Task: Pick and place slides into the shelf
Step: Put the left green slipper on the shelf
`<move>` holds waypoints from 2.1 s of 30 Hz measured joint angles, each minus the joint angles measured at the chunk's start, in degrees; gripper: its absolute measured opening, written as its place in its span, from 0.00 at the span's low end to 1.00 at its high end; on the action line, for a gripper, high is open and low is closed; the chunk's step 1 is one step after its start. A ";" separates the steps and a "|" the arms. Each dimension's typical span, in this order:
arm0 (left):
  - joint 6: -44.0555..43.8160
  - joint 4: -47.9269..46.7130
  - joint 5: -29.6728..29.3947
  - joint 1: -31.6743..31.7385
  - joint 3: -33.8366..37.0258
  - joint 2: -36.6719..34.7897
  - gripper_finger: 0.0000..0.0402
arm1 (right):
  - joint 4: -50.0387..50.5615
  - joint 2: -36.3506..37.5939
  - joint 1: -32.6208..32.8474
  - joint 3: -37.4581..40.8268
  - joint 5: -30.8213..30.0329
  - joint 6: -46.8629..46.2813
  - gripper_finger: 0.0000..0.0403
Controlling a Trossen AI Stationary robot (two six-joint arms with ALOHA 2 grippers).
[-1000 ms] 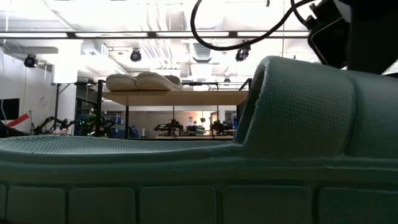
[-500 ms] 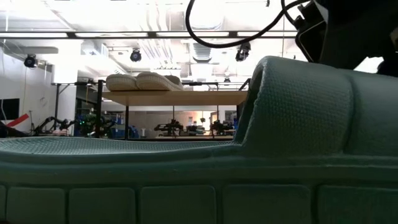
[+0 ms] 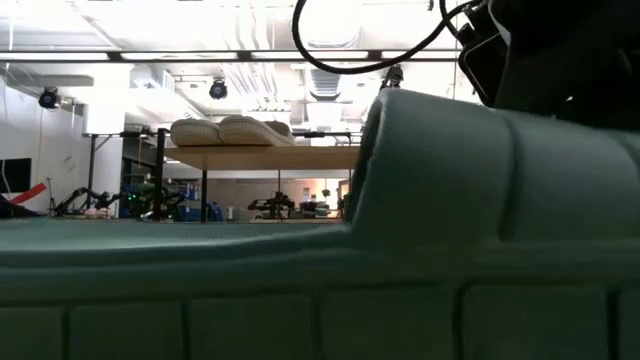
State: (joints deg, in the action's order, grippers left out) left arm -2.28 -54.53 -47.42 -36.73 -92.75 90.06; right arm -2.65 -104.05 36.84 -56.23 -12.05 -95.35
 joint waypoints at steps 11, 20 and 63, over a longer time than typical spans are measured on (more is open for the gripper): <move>0.13 -0.02 -0.02 0.00 0.00 0.00 0.41 | 0.22 0.00 -0.41 0.00 -1.25 0.46 0.03; -0.08 -0.02 -0.02 0.00 0.00 0.00 0.41 | 0.34 0.42 -3.18 0.00 -1.35 5.41 0.02; -0.55 -3.43 -4.31 0.00 0.35 -2.21 0.41 | 18.75 25.16 -22.30 -1.75 -7.40 30.67 0.02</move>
State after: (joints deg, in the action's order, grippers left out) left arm -2.83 -57.95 -51.72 -36.73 -92.40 87.85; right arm 16.10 -78.89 14.54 -57.98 -19.46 -64.69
